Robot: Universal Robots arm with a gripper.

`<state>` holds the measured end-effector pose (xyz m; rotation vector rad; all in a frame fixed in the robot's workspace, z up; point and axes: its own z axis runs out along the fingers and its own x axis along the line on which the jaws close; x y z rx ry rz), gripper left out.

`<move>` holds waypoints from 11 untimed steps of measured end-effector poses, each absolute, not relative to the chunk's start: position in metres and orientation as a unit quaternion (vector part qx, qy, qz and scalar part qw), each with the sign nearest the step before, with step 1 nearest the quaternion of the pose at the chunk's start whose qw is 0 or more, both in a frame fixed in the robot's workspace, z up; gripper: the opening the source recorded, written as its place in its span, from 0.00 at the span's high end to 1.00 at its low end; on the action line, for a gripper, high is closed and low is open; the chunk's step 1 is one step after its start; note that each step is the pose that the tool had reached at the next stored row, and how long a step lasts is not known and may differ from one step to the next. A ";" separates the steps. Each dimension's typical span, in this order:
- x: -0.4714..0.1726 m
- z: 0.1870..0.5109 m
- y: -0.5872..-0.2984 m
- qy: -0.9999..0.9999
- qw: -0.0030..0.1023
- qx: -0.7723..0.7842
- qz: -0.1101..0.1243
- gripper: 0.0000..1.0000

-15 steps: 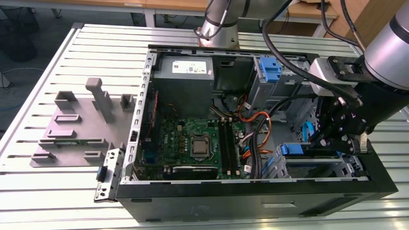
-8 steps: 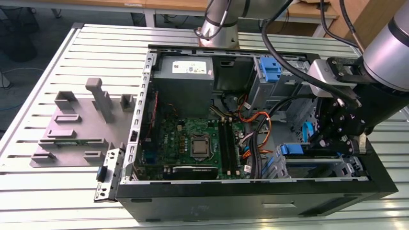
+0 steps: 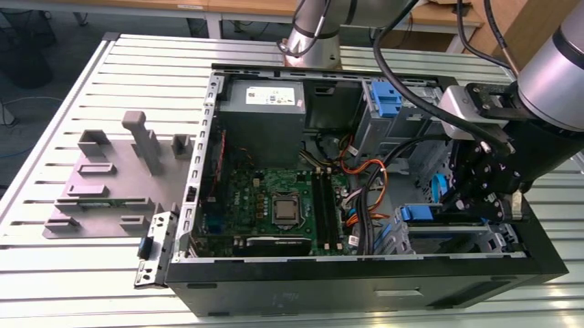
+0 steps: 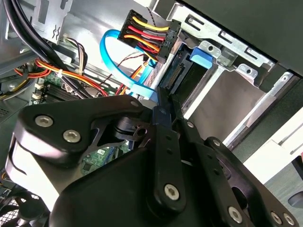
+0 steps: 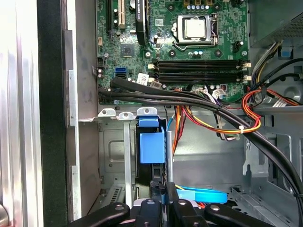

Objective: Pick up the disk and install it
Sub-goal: 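Insert the first disk wire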

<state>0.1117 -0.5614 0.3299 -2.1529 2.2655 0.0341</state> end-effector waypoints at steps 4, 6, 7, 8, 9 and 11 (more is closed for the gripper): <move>0.112 0.329 -0.561 0.725 0.008 -0.689 0.011 0.83; 0.112 0.329 -0.561 0.725 0.008 -0.689 0.011 0.83; 0.112 0.329 -0.561 0.725 0.008 -0.689 0.011 0.77; 0.112 0.329 -0.561 0.725 0.008 -0.689 0.011 0.77; 0.112 0.329 -0.561 0.725 0.008 -0.689 0.011 0.77; 0.112 0.330 -0.561 0.725 0.008 -0.689 0.011 0.77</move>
